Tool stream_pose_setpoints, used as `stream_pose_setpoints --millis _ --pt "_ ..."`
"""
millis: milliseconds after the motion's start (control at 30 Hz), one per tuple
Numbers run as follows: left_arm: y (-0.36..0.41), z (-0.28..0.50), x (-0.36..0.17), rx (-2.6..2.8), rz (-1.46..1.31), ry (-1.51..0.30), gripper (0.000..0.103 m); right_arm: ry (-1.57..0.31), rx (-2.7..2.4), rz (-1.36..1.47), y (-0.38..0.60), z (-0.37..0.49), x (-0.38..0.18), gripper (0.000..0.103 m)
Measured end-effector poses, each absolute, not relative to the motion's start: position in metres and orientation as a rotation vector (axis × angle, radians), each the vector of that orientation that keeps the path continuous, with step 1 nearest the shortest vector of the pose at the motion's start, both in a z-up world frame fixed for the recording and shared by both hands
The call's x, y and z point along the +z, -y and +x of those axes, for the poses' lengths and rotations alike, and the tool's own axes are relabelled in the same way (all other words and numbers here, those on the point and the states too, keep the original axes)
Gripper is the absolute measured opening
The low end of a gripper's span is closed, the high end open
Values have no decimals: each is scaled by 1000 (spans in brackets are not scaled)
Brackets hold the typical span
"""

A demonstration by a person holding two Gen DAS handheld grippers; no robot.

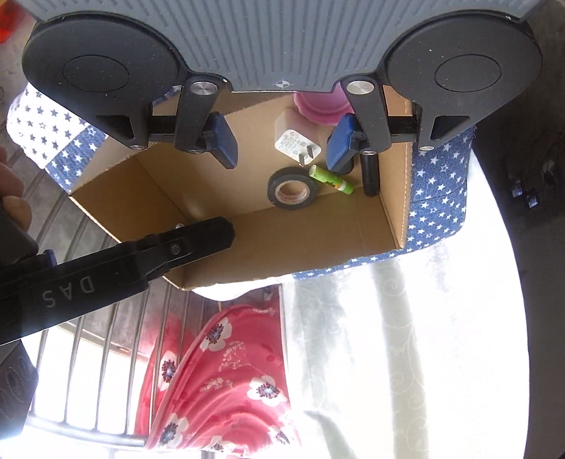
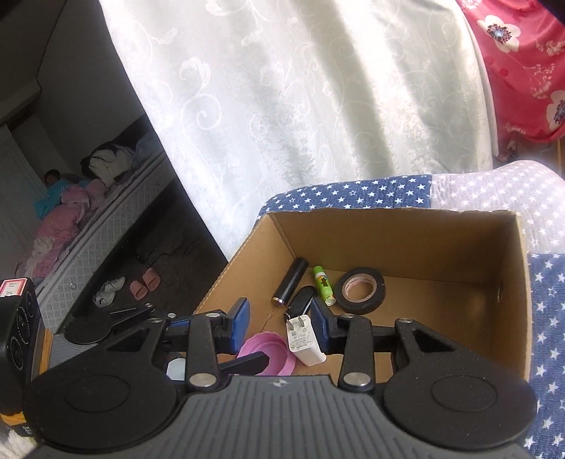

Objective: Organize rigid objects
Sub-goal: 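Move the right gripper back out to the rose-gold jar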

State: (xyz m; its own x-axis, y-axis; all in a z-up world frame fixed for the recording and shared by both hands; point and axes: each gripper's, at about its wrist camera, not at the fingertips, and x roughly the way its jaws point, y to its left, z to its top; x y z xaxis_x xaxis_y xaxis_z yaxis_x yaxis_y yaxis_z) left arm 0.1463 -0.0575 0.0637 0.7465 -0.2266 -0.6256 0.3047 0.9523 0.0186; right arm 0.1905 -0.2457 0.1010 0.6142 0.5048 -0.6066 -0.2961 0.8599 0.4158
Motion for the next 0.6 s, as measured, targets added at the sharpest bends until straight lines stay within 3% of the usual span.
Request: stream_pose_setpoints --millis 333,600 --pt "52 63 58 -430 118 -582 61 -650 366 179 256 72 126 41" --pt "64 36 22 -442 160 -590 61 -667 340 177 238 31 85 42"
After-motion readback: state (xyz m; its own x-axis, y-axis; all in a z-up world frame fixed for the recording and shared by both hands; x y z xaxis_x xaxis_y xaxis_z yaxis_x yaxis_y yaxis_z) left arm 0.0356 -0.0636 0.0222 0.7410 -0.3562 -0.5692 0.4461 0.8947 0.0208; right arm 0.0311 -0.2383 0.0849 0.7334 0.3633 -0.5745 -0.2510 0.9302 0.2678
